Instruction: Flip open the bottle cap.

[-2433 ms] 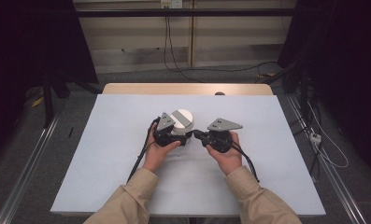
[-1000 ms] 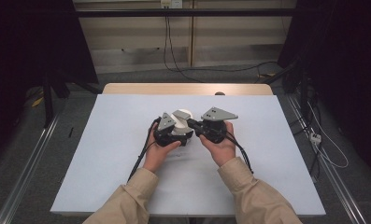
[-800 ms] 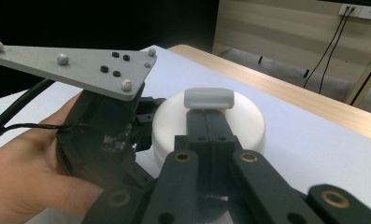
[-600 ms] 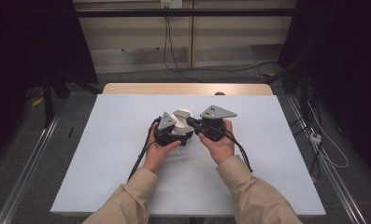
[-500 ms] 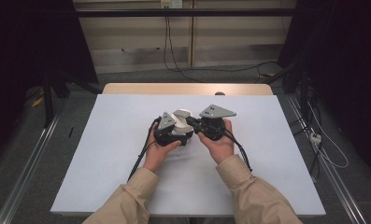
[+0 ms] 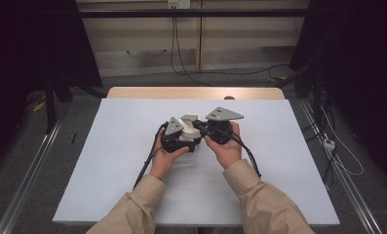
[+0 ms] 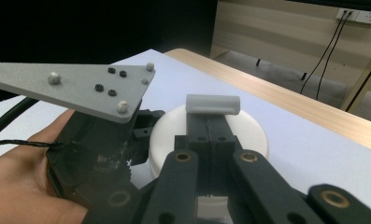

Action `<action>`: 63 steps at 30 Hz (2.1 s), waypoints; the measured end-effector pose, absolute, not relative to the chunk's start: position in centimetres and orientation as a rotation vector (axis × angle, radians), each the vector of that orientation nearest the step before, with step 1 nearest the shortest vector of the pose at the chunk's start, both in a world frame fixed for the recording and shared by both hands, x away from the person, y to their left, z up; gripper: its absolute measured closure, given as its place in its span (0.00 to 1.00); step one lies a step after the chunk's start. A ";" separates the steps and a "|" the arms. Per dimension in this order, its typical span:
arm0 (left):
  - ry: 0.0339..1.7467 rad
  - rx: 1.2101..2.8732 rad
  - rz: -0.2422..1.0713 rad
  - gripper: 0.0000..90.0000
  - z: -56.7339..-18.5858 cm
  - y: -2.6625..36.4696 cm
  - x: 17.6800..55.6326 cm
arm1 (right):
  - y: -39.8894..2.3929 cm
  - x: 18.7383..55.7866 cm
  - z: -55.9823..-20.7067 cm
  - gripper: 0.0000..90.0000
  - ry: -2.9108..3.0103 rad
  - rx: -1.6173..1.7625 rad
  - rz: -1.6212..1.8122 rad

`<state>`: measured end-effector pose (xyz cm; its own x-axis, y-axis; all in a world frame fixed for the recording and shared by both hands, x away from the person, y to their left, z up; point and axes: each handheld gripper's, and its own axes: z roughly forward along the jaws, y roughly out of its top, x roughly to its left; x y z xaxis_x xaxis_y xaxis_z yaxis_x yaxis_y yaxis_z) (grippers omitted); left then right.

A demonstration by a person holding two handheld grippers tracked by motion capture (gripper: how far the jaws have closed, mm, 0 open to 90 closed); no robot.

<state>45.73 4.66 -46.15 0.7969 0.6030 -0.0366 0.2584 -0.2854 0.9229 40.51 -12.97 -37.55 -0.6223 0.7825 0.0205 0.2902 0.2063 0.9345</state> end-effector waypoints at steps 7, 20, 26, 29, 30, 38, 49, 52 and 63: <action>0.658 1.874 0.388 0.21 -46.2 4.6 45.7 | -12.9 40.8 -37.4 1.00 2.018 0.995 1.405; 0.661 1.870 0.383 0.21 -46.2 4.6 45.7 | -12.7 41.4 -37.0 1.00 2.004 0.996 1.407; 0.662 1.871 0.382 0.21 -46.2 4.6 45.7 | -12.5 41.7 -36.9 1.00 2.001 0.991 1.405; 0.661 1.873 0.381 0.21 -46.2 4.6 45.7 | -12.4 41.8 -37.0 1.00 2.006 0.991 1.403; 0.661 1.874 0.382 0.21 -46.2 4.6 45.7 | -12.4 41.8 -37.0 1.00 2.006 0.989 1.398; 0.661 1.874 0.382 0.21 -46.2 4.6 45.7 | -12.1 42.2 -36.7 1.00 2.000 0.979 1.388; 0.663 1.875 0.380 0.21 -46.2 4.5 45.7 | -11.7 42.5 -36.4 1.00 1.997 0.967 1.386; 0.664 1.875 0.381 0.21 -46.2 4.5 45.7 | -11.6 42.6 -36.4 1.00 1.991 0.964 1.387; 0.662 1.881 0.384 0.21 -46.2 4.6 45.8 | -11.5 42.9 -36.2 1.00 1.999 0.961 1.384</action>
